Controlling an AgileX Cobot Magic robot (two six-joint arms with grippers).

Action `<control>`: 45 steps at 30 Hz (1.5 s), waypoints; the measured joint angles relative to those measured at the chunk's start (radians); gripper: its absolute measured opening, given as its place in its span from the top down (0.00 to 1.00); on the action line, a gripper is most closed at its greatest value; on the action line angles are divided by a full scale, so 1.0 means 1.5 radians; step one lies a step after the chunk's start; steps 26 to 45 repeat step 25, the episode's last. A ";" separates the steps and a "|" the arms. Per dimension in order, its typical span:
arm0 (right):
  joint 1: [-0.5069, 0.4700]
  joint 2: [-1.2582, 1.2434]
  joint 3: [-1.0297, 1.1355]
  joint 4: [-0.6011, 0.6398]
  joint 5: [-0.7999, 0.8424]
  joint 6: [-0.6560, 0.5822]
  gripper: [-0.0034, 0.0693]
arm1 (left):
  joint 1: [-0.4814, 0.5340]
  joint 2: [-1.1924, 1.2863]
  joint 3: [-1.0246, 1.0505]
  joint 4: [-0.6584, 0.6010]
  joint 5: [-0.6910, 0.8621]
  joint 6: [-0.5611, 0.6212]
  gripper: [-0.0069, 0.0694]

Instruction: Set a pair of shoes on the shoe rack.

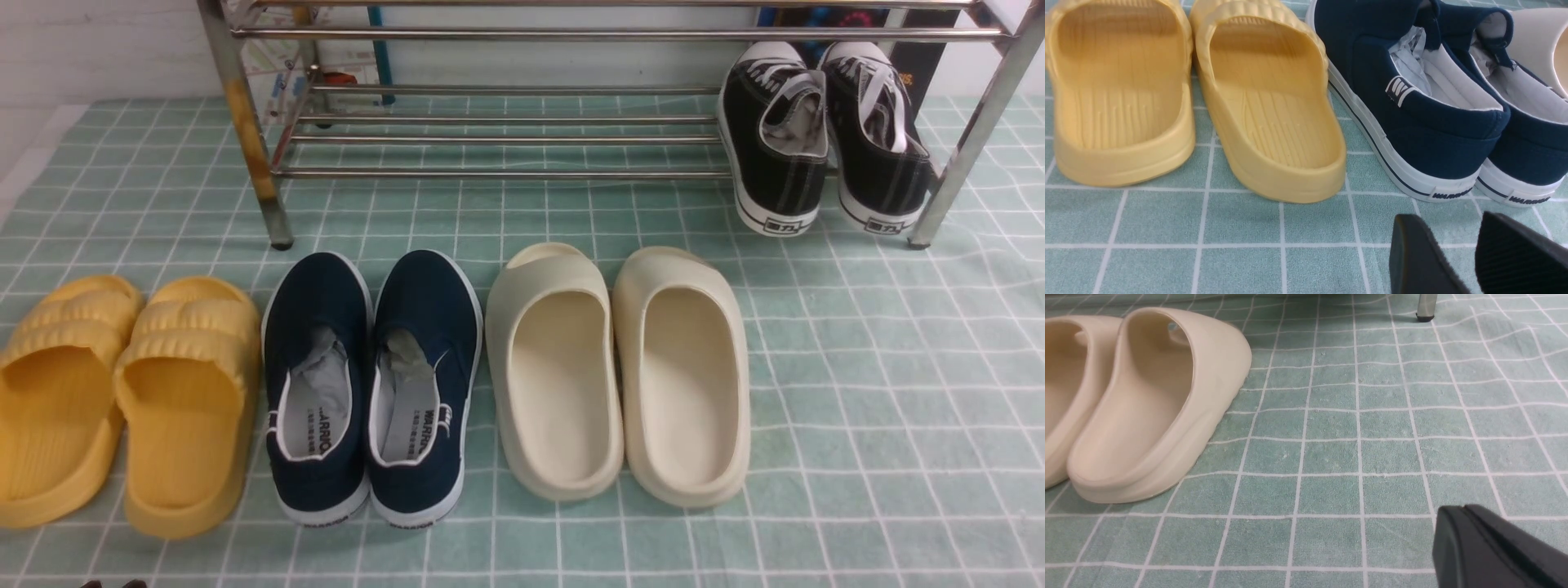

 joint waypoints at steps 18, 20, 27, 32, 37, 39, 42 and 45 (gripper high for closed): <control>0.000 0.000 0.000 0.000 0.000 0.000 0.92 | 0.000 0.000 0.000 0.000 0.000 0.000 0.60; 0.000 0.000 0.000 0.000 0.000 0.000 0.92 | 0.000 0.000 0.000 0.000 0.000 0.000 0.60; 0.000 0.000 0.000 0.000 0.000 0.000 0.91 | 0.000 0.000 0.000 0.000 0.000 0.000 0.60; 0.000 0.000 0.000 0.000 0.000 0.000 0.91 | 0.000 0.000 0.000 0.000 0.000 0.000 0.60; 0.000 0.000 0.000 0.000 0.000 0.000 0.91 | 0.000 0.000 0.000 0.000 0.000 0.000 0.60; 0.000 0.000 0.000 0.000 0.000 0.000 0.91 | 0.000 0.000 0.000 0.000 0.000 0.000 0.60; 0.000 0.000 0.000 0.000 0.000 0.000 0.91 | 0.000 0.000 0.000 0.000 0.000 0.000 0.60; 0.000 0.000 0.000 0.000 0.000 0.000 0.91 | 0.000 0.000 0.000 0.000 0.000 0.000 0.60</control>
